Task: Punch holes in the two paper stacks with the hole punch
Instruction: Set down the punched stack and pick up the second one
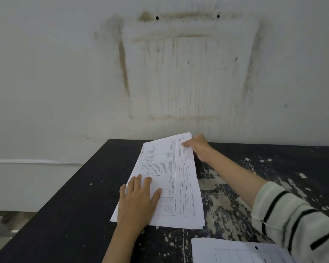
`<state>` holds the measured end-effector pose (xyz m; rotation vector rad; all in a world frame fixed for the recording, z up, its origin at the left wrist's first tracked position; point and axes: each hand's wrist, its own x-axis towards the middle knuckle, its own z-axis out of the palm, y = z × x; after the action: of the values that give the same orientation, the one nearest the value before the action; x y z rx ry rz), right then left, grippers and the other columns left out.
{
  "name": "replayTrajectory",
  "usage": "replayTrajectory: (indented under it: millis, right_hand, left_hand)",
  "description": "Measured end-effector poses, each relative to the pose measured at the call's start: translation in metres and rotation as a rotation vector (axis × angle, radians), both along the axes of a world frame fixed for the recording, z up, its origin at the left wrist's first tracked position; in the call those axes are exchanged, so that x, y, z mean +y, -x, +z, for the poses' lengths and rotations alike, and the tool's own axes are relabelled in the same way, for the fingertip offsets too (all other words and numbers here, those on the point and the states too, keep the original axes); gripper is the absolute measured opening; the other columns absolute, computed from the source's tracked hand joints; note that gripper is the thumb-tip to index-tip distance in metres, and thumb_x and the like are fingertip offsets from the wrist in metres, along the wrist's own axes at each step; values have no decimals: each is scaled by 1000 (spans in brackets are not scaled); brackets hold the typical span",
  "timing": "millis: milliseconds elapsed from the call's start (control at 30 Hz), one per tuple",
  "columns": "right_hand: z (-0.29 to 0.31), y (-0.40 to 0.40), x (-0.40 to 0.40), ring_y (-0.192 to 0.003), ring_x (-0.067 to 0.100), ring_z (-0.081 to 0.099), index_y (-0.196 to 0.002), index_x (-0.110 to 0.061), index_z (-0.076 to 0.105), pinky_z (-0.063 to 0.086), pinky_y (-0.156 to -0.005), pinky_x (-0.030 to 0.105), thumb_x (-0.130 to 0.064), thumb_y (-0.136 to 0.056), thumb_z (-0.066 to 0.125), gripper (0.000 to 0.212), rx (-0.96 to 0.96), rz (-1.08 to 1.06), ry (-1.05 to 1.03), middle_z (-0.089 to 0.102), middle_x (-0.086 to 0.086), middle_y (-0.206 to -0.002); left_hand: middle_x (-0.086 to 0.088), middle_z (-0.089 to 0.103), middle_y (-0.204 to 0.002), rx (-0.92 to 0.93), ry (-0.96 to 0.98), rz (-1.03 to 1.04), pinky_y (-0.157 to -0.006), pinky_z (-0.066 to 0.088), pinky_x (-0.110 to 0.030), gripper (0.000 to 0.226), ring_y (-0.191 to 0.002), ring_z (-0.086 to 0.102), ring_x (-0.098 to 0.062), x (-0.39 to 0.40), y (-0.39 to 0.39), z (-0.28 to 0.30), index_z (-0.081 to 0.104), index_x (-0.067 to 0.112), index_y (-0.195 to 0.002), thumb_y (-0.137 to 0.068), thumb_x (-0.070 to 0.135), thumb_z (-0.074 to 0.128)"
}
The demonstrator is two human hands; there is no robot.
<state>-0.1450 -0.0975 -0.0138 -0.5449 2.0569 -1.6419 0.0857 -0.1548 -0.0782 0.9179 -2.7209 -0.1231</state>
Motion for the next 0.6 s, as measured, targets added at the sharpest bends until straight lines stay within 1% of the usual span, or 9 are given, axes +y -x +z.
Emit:
replayTrajectory:
  millis: [33,100,200,300,367,433,500,567,600]
  right_hand:
    - [0,-7,3,-88,24,63,-119,8,53,50,-58,25,0,-87,58,33,-8,-5,0,63,21,-117]
    - [0,-22,8,-79,20,62,-118,5,55,48,-54,23,-2,-89,56,30,24,21,-35,64,19,-116]
    - [3,-44,14,-93,28,65,-112,5,58,53,-67,29,-5,-93,49,23,105,49,-56,64,19,-115]
    - [16,-58,19,-103,33,63,-108,6,59,52,-79,35,-6,-95,44,23,147,3,23,64,19,-114]
    - [28,-67,24,-99,29,64,-107,5,59,52,-76,31,-8,-95,45,23,162,-7,104,66,12,-111]
    - [39,-75,30,-91,22,66,-105,4,60,53,-75,31,-9,-95,46,22,206,-1,185,66,5,-105]
    - [50,-81,39,-79,11,66,-100,3,62,54,-72,29,-9,-94,47,20,249,4,262,67,-2,-96]
    - [61,-85,51,-70,6,63,-90,-2,63,55,-66,25,-9,-94,48,17,272,13,334,67,-7,-84]
    - [66,-86,57,-68,3,64,-84,-8,64,56,-63,21,-10,-94,49,18,284,20,366,67,-10,-81]
  left_hand:
    - [3,23,-153,1,-5,-1,-117,13,-40,54,-142,18,-16,0,0,0,24,29,-140,-93,56,19]
    - [3,23,-153,3,-3,3,-117,13,-40,55,-142,18,-16,-1,0,0,24,28,-140,-93,55,19]
    - [2,22,-153,12,-14,14,-117,12,-40,56,-142,18,-16,0,0,0,22,27,-142,-93,55,20]
    - [-3,19,-154,68,-99,39,-118,12,-40,64,-143,16,-19,3,-1,2,16,18,-144,-93,55,26]
    - [-9,16,-155,206,-224,78,-116,15,-42,70,-143,15,-25,5,-3,8,11,13,-146,-92,52,34]
    - [-12,28,-148,452,-396,96,-111,29,-44,65,-136,29,-29,6,-9,19,19,11,-143,-92,41,44]
    - [-6,46,-130,738,-589,65,-91,45,-32,47,-118,48,-23,7,-15,32,31,13,-135,-93,29,48]
    - [2,51,-114,905,-684,58,-73,42,-15,37,-104,52,-14,10,-21,47,38,14,-130,-94,22,47]
    - [3,52,-111,965,-707,60,-72,41,-15,35,-100,53,-12,10,-23,53,41,14,-128,-94,19,48]
